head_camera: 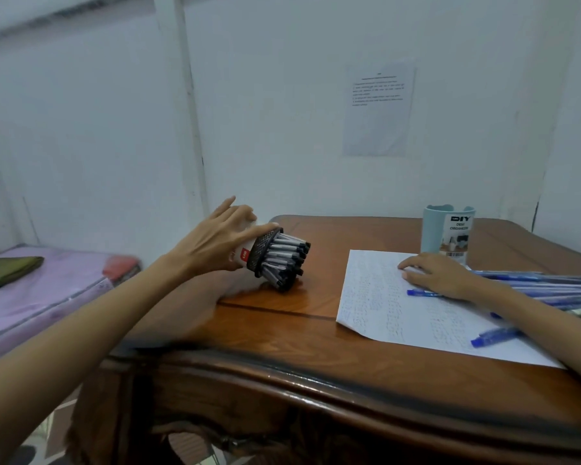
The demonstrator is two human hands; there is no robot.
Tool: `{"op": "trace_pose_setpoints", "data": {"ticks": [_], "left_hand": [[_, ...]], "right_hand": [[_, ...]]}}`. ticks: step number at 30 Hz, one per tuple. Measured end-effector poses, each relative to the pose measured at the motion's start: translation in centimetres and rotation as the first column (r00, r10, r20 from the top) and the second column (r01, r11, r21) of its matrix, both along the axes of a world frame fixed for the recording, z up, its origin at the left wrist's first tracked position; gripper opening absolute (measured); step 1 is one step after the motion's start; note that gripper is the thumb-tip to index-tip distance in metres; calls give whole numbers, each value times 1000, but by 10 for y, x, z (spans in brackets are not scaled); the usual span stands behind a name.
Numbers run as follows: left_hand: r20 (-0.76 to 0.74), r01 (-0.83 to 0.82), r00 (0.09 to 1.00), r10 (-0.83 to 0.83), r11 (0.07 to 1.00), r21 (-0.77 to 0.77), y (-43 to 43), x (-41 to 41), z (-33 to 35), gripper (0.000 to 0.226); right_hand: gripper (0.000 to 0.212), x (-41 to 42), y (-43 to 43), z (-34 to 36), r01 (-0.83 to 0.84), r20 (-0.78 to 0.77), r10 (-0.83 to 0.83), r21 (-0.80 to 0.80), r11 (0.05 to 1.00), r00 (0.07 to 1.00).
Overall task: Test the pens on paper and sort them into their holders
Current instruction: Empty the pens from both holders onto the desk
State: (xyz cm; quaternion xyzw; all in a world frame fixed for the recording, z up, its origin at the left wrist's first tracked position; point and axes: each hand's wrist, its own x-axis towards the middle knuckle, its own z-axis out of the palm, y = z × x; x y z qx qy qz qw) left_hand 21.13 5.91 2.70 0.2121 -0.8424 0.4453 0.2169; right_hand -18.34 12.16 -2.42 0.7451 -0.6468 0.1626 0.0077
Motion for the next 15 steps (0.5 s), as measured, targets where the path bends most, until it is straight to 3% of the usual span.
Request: {"op": "trace_pose_setpoints", "data": {"ticks": [3,6,9,15], "left_hand": [[105,18,994,-15,999,-27,-1,0,12,95],[132,-32,991,20,995,92,1,-1,21,98],[161,-52,986,34,993,110,3,-2,25,96],[324,-23,943,77,986,-166,-1,0,42,89]], "right_hand": [[34,1,0,0,-5,0,5,2,1000,1000],[35,0,0,0,-6,-7,6,4,1000,1000],[35,-1,-1,-1,-8,-8,8,9,1000,1000],[36,-1,-2,0,-17,-30,17,15,1000,999]]}}
